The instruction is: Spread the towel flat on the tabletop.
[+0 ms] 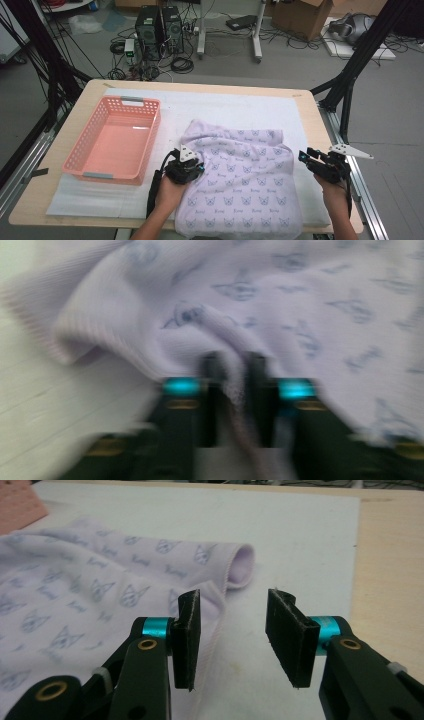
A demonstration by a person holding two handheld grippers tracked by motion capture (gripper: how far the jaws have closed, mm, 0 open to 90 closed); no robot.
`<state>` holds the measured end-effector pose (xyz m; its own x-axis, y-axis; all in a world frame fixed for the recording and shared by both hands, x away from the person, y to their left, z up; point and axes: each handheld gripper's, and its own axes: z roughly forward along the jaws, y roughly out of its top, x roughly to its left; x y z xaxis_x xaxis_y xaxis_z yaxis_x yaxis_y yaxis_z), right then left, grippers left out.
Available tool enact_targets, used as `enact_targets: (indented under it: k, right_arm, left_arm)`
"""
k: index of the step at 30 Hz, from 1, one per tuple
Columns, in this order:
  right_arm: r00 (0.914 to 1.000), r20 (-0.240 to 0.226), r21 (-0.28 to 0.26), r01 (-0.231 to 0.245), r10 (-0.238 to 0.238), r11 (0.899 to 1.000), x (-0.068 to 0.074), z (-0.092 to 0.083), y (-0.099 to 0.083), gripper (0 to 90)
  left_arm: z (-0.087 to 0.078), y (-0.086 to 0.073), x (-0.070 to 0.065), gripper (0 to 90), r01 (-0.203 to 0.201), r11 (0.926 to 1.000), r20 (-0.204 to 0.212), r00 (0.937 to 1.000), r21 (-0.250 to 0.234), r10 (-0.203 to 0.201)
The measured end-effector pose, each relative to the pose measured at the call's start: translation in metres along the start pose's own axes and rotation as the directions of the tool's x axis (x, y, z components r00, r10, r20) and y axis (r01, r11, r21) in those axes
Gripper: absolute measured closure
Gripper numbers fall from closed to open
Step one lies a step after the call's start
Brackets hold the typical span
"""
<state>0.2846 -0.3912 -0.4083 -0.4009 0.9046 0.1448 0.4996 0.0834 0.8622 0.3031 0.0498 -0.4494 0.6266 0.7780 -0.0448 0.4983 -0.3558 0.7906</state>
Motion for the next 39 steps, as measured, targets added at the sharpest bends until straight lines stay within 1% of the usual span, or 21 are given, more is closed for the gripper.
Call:
enact_targets:
  k: [1, 2, 4, 6, 8, 9, 10, 11, 12, 13, 14, 16, 18, 19, 22, 25, 31, 33, 35, 36, 39]
  right_arm:
    - [0.9999, -0.008, 0.019, 0.013, -0.013, 1.000, 0.002, 0.000, -0.003, 56.5]
    - [0.9994, -0.013, 0.047, 0.034, -0.033, 0.998, 0.005, 0.000, -0.007, 56.3]
    - [0.9984, -0.028, 0.091, 0.051, -0.049, 0.994, 0.010, 0.000, -0.017, 55.2]
    - [0.9972, -0.048, 0.125, 0.063, -0.057, 0.990, 0.016, 0.001, -0.028, 55.0]
    - [0.9957, -0.069, 0.155, 0.073, -0.063, 0.985, 0.022, 0.005, -0.038, 55.1]
    - [0.9941, -0.068, 0.173, 0.096, -0.085, 0.980, 0.024, 0.009, -0.041, 55.7]
    - [0.9930, -0.069, 0.201, 0.108, -0.096, 0.974, 0.027, 0.013, -0.045, 59.0]
    - [0.9915, -0.047, 0.189, 0.128, -0.121, 0.974, 0.029, 0.014, -0.046, 68.6]
    - [0.9920, -0.047, 0.192, 0.124, -0.117, 0.973, 0.027, 0.015, -0.045, 84.1]
    - [0.9933, -0.061, 0.203, 0.109, -0.098, 0.973, 0.025, 0.016, -0.042, 87.8]
    - [0.9925, -0.011, 0.213, 0.122, -0.122, 0.969, 0.023, 0.017, -0.039, 88.1]
    - [0.9919, 0.049, 0.214, 0.104, -0.117, 0.971, 0.018, 0.020, -0.036, 88.1]
    - [0.9952, 0.062, 0.199, 0.062, -0.076, 0.978, 0.017, 0.020, -0.038, 84.1]
    - [0.9941, 0.069, 0.194, 0.069, -0.084, 0.979, 0.019, 0.019, -0.039, 78.3]
    - [0.9949, 0.065, 0.158, 0.066, -0.077, 0.985, 0.022, 0.007, -0.042, 67.5]
    - [0.9983, 0.027, 0.127, 0.049, -0.052, 0.991, 0.023, -0.010, -0.045, 61.6]
    - [0.9966, -0.008, 0.148, 0.082, -0.082, 0.986, 0.035, -0.035, -0.065, 58.9]
    - [0.9941, -0.010, 0.176, 0.108, -0.108, 0.978, 0.039, -0.038, -0.071, 58.9]
    - [0.9928, -0.008, 0.187, 0.119, -0.120, 0.975, 0.043, -0.040, -0.073, 59.2]
    - [0.9922, -0.006, 0.189, 0.123, -0.124, 0.974, 0.044, -0.041, -0.074, 59.7]
    - [0.9879, 0.003, 0.214, 0.151, -0.155, 0.965, 0.048, -0.040, -0.077, 64.9]
  left_arm:
    - [0.000, 0.002, 0.003, 84.8, 0.001, 1.0000, -0.039, 0.9992, 0.001, -0.001]
    - [-0.002, 0.002, 0.009, 85.0, 0.037, 0.9992, -0.076, 0.9963, -0.018, -0.038]
    - [-0.006, 0.000, 0.025, 85.0, 0.118, 0.9918, -0.107, 0.9867, -0.049, -0.123]
    - [-0.010, -0.003, 0.035, 85.2, 0.122, 0.9912, -0.170, 0.9770, -0.052, -0.129]
    - [-0.014, -0.006, 0.042, 80.8, 0.166, 0.9839, -0.169, 0.9700, -0.066, -0.175]
    - [-0.016, -0.007, 0.041, 73.5, 0.164, 0.9834, -0.178, 0.9683, -0.078, -0.175]
    - [-0.019, -0.009, 0.041, 69.3, 0.168, 0.9813, -0.162, 0.9700, -0.094, -0.181]
    - [-0.021, -0.010, 0.039, 68.5, 0.172, 0.9793, -0.136, 0.9731, -0.107, -0.186]
    - [-0.023, -0.010, 0.038, 64.6, 0.168, 0.9794, -0.124, 0.9756, -0.113, -0.181]
    - [-0.026, -0.011, 0.036, 62.9, 0.161, 0.9801, -0.109, 0.9787, -0.116, -0.174]
    - [-0.028, -0.012, 0.035, 62.3, 0.159, 0.9796, -0.093, 0.9809, -0.123, -0.171]
    - [-0.033, -0.014, 0.033, 58.6, 0.168, 0.9773, -0.067, 0.9819, -0.130, -0.177]
    - [-0.039, -0.017, 0.030, 55.7, 0.170, 0.9755, -0.036, 0.9836, -0.139, -0.177]
    - [-0.042, -0.019, 0.028, 54.6, 0.174, 0.9749, -0.018, 0.9839, -0.139, -0.178]
    - [-0.049, -0.024, 0.022, 52.0, 0.157, 0.9787, 0.005, 0.9875, -0.133, -0.157]
    - [-0.055, -0.031, 0.017, 48.4, 0.159, 0.9805, 0.020, 0.9872, -0.115, -0.158]
    - [-0.063, -0.052, 0.002, 47.1, 0.188, 0.9798, 0.067, 0.9808, -0.068, -0.183]
    - [-0.067, -0.060, -0.006, 46.7, 0.179, 0.9814, 0.071, 0.9822, -0.070, -0.174]
    - [-0.071, -0.062, -0.012, 46.9, 0.191, 0.9801, 0.090, 0.9785, -0.053, -0.186]
    - [-0.073, -0.061, -0.015, 47.0, 0.185, 0.9822, 0.091, 0.9792, -0.031, -0.182]
    - [-0.074, -0.063, -0.024, 46.7, 0.157, 0.9870, 0.063, 0.9859, -0.033, -0.155]
